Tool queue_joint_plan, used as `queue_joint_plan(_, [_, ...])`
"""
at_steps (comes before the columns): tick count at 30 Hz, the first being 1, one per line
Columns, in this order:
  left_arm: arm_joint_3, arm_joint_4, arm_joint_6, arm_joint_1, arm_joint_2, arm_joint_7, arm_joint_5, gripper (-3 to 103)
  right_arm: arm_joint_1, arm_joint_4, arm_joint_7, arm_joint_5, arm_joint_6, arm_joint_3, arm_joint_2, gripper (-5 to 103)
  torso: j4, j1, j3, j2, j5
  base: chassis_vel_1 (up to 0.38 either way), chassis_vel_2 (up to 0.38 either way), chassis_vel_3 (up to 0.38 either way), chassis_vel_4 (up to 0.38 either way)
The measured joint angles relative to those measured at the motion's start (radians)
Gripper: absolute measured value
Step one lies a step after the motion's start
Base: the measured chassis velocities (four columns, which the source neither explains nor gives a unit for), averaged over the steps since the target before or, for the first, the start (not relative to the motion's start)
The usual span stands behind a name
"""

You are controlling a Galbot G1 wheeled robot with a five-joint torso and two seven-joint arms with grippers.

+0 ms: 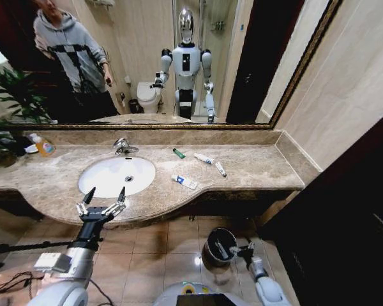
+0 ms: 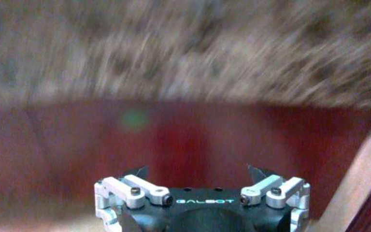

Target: Pick up the trash from the sink and place it in the trash bin.

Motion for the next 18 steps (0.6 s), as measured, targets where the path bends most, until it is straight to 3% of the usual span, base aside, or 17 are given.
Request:
queue_joint_plan(2, [0.000,0.000,0.000,0.000,0.000,0.000,0.000,100,-0.090,0.147,-0.005,0.091,-0.019,0.051,-0.006,100,-0.0001,0.000,0.000,0.000,-0.0004,0.000,0.000,0.000,0.000])
queue_joint_plan(10, [0.000,0.000,0.000,0.000,0.000,0.000,0.000,100,-0.248,0.450,-0.001,0.168,-0.017,0.162,0.009,100,-0.0004,0.000,0.000,0.000,-0.0002,0.000,0.000,0.000,0.000])
queue_joint_plan(14, [0.000,0.000,0.000,0.000,0.000,0.000,0.000,100,-0.246,0.595,0.002,0.212,-0.087,0.187,0.015,100,-0.0003,0.000,0.000,0.000,-0.0002,0.000,0.000,0.000,0.000])
queue_joint_plan(17, [0.000,0.000,0.000,0.000,0.000,0.000,0.000,100,-0.153,0.694,-0.009,0.276,-0.210,0.175,-0.018,100,-0.0002,0.000,0.000,0.000,-0.0001,0.000,0.000,0.000,0.000])
queue_joint_plan(18, [0.000,0.000,0.000,0.000,0.000,0.000,0.000,100,-0.153,0.694,-0.009,0.276,-0.210,0.175,-0.018,100,-0.0002,0.000,0.000,0.000,-0.0001,0.000,0.000,0.000,0.000])
